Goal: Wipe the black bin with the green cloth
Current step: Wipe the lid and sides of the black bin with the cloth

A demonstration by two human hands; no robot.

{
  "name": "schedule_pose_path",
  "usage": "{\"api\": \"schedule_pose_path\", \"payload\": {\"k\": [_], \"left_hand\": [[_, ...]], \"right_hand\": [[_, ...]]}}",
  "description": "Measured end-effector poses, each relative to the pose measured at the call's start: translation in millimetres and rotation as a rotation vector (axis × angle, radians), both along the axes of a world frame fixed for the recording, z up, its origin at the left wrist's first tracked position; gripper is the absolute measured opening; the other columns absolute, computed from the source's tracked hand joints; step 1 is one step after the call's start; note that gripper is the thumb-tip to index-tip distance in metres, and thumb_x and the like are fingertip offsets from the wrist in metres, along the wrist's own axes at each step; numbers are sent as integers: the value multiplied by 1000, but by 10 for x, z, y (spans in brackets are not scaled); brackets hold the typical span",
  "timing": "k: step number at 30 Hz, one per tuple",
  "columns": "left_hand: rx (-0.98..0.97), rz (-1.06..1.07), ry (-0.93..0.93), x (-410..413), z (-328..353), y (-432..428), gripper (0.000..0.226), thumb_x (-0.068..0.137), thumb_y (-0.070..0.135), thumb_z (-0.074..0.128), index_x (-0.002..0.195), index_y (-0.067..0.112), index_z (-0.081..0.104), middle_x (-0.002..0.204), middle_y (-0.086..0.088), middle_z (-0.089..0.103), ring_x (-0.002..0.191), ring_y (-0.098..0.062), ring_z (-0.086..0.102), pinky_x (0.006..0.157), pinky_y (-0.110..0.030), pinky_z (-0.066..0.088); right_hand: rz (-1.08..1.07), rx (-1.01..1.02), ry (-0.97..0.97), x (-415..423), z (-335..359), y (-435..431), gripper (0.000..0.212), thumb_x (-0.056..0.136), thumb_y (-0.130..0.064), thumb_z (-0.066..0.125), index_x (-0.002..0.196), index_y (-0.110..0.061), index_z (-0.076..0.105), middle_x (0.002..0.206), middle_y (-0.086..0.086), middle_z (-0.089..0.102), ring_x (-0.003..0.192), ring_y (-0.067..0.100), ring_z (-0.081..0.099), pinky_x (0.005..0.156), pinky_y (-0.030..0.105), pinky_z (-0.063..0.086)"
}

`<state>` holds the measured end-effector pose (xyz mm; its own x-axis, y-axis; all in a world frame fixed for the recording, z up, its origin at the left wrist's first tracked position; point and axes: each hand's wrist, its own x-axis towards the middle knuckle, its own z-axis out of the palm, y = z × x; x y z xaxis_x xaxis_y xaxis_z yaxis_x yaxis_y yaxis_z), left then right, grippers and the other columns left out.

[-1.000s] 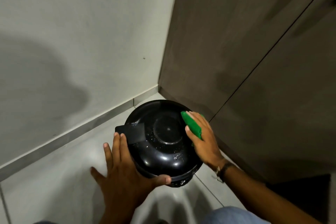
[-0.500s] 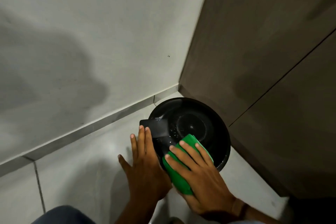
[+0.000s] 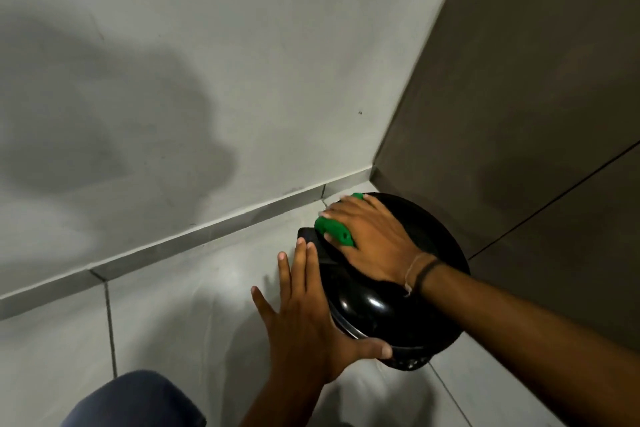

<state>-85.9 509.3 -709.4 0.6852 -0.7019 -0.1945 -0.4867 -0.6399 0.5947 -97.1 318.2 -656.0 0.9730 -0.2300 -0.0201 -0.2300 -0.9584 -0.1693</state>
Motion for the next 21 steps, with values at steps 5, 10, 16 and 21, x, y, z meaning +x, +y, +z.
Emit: {"api": "schedule_pose_path", "payload": {"k": [5,10,16,21], "left_hand": [[10,6,9,19,41,-1,183,22,115,50,163,31,-29,173,13,-33,160,-25,-32,123,-79,-5],[-8,12,27,39,69,-11,184,18,111,55,165,32,-24,173,17,-32,160,-21,-33,124,-77,-8],[-20,3,20,51,7,-27,184,18,111,55,163,34,-29,170,17,-38,159,-21,-33,124,-77,-7],[-6,18,27,29,33,-37,183,19,111,55,163,34,-28,171,17,-37,160,-21,-32,123,-79,-7]], "right_hand": [[72,49,83,133,98,-297,48,105,-53,51,147,-32,61,154,-5,61,149,17,48,125,35,24],[73,177,141,-339,229,-626,55,104,-57,46,155,-38,52,167,-17,43,161,6,25,135,41,14],[137,178,172,-139,291,-693,44,105,-40,63,148,-32,62,157,-6,57,152,12,41,130,39,27],[237,108,288,340,301,-579,40,106,-44,58,143,-30,64,151,-4,55,146,18,41,125,49,33]]}}
